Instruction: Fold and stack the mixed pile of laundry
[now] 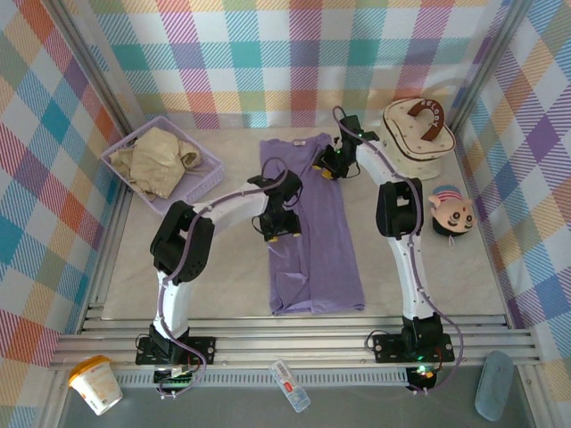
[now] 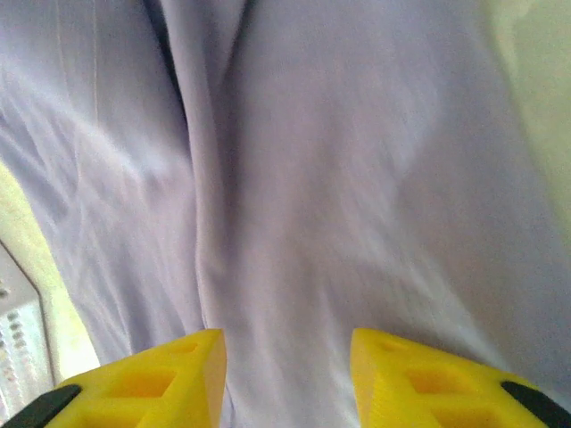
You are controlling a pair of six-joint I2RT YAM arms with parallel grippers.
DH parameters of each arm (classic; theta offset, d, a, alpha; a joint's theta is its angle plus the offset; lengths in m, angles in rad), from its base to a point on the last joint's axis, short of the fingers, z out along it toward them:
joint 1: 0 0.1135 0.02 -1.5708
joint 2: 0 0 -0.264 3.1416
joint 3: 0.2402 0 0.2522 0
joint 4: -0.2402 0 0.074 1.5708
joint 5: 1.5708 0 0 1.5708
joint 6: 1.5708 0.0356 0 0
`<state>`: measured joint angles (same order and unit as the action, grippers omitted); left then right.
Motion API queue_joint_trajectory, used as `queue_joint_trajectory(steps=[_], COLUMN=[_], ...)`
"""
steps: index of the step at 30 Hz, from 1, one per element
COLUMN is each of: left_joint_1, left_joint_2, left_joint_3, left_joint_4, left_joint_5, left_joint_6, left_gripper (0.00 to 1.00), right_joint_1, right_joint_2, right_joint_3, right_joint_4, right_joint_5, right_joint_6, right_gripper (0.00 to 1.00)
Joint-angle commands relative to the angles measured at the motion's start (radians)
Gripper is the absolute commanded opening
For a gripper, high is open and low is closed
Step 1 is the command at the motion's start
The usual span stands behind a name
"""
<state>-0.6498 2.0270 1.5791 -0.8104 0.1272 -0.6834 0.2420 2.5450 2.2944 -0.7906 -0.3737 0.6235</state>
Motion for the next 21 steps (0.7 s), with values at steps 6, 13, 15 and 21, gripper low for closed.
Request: queue_joint_trajectory(steps=[6, 13, 15, 21], left_joint_1=[0.113, 0.142, 0.145, 0.152], left_joint_2=[0.068, 0.3, 0.352, 0.429], left_joint_3=[0.217, 0.516, 0.564, 0.581], left_joint_4=[0.043, -0.007, -0.025, -0.045], left_joint_5=[0.013, 0.034, 0.036, 0.048], left_joint_6=[0.092, 0.136, 0.136, 0.131], left_gripper=[0.57, 0.56, 0.56, 0.57], right_joint_1=[0.039, 0.259, 0.343, 0.593], right_joint_2=[-0.654, -0.988, -1.029, -0.968], right_joint_3=[-0.607, -0.972, -1.039, -1.055], right_joint_4=[-0.083, -0.076, -0.035, 0.035], right_joint_5=[0.069, 0.092, 0.106, 0.216], right_joint_6=[-0.186, -0.216, -0.212, -0.252], right_gripper=[0.43, 0.43, 0.44, 0.45])
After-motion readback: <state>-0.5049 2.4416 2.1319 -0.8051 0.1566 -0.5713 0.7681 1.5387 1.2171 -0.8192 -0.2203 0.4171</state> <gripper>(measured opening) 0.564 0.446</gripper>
